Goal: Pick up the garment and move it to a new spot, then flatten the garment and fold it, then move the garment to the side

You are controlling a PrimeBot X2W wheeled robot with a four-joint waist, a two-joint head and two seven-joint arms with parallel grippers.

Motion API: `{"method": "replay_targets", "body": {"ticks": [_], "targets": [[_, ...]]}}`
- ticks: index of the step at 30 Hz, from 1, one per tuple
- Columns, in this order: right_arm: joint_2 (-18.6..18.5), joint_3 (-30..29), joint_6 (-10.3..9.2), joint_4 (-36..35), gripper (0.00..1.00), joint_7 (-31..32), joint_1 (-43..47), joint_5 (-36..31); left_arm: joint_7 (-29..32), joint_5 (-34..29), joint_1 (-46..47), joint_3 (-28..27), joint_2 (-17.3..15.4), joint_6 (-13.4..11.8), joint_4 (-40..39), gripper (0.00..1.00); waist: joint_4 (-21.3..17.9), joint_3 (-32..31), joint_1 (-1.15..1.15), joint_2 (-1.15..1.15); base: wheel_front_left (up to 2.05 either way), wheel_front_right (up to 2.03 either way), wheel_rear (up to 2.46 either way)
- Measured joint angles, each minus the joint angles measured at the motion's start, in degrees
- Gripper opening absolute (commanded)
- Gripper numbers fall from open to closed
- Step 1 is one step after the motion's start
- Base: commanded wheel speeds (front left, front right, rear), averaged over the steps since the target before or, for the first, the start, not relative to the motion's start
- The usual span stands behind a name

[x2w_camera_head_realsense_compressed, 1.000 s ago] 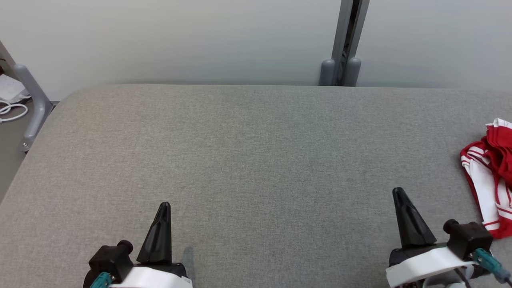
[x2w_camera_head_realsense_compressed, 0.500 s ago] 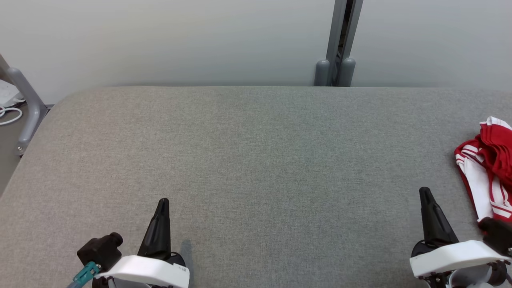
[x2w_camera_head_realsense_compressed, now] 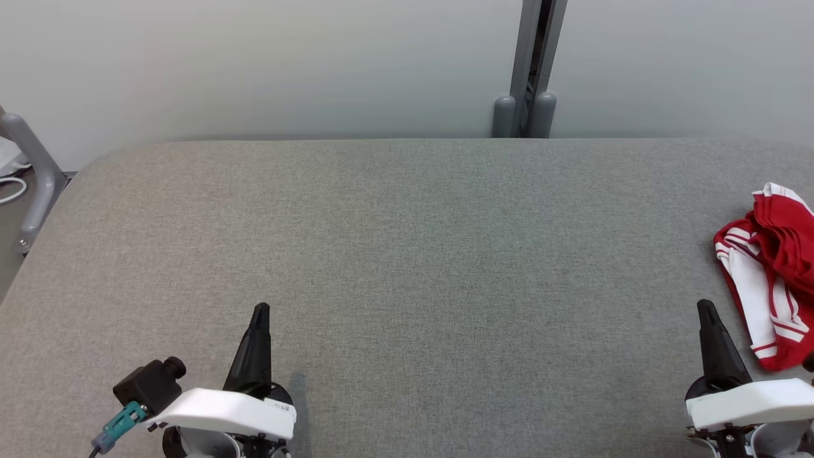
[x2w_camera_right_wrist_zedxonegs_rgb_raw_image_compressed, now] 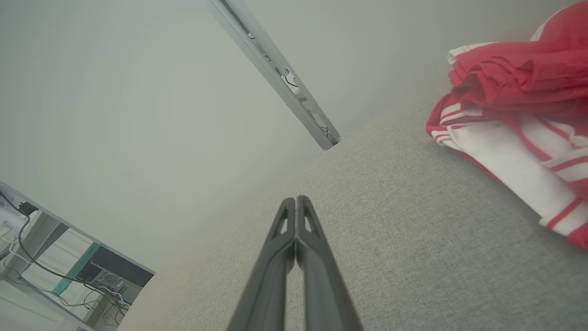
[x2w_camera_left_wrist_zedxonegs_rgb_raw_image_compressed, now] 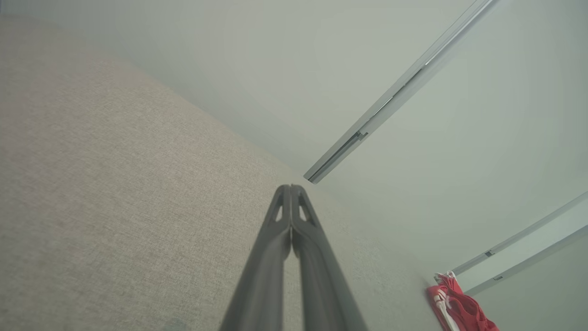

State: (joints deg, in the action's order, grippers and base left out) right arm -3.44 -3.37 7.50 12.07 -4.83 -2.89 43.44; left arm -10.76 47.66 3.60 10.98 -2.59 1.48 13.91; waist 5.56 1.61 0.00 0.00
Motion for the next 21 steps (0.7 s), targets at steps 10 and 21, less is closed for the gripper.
{"method": "replay_targets", "body": {"ticks": [10, 21], "targets": [[-0.1, -2.6, 0.00, -0.1, 0.00, 2.7, 0.0, 7.6, 1.0, 7.3, 1.7, 0.2, 0.0, 0.7, 1.1, 0.00, -0.6, -0.1, 0.00, 0.00, 0.00, 0.00, 0.00], [-0.4, -5.5, 0.00, -0.1, 0.00, 5.5, 0.1, 15.1, 2.2, 14.4, 3.0, 0.5, 0.0, 1.6, 2.4, 0.00, -1.2, -0.3, 0.00, 0.00, 0.00, 0.00, 0.00]]}}
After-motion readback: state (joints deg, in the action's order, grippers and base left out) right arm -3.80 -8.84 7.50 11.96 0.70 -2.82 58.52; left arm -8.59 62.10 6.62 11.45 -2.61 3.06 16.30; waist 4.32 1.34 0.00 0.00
